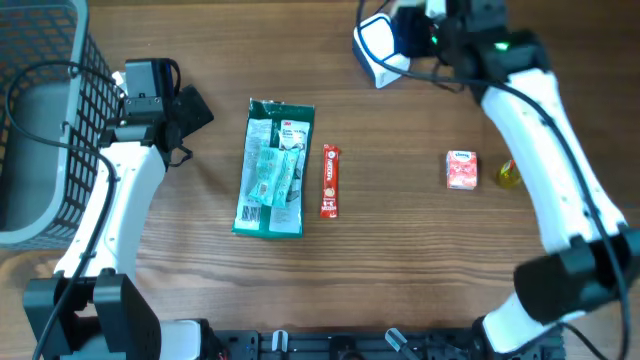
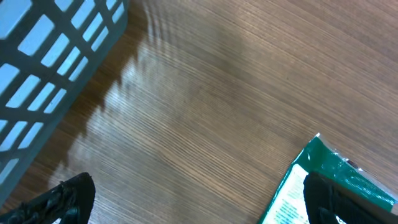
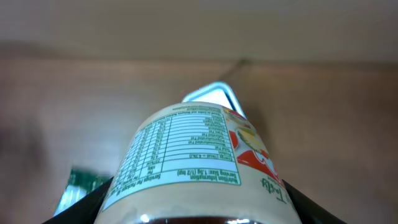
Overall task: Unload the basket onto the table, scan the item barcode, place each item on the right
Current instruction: 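Carry the jar down and set it beside the Kleenex pack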
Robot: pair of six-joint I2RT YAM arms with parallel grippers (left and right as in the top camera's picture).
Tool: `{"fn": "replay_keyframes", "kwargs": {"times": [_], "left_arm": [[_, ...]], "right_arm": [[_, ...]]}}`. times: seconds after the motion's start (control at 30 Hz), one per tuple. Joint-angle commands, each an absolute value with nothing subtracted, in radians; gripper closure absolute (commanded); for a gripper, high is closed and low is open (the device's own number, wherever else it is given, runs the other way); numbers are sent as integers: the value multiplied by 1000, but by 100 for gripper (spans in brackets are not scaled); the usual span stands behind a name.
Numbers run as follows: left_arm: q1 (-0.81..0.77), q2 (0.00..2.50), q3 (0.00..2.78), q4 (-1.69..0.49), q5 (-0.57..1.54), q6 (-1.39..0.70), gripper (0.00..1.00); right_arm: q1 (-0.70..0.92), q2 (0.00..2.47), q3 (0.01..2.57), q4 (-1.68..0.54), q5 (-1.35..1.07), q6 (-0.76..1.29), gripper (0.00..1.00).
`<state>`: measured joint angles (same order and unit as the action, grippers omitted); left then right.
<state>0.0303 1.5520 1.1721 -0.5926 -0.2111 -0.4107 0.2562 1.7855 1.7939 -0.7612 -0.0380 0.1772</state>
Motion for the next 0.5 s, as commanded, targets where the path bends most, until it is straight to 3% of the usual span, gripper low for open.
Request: {"fn": "replay_keyframes", "kwargs": {"times": [0.0, 0.13, 0.47], "left_arm": [[33, 1551, 1184, -591, -210, -427, 0], [33, 1551, 1184, -591, -210, -427, 0], [33, 1551, 1184, -591, -210, -427, 0]], "right_arm": [[249, 1826, 1768, -1006, -46, 241, 91], [249, 1857, 1635, -1151, -60, 305, 91], [249, 1857, 1246, -968, 8, 377, 90]]}}
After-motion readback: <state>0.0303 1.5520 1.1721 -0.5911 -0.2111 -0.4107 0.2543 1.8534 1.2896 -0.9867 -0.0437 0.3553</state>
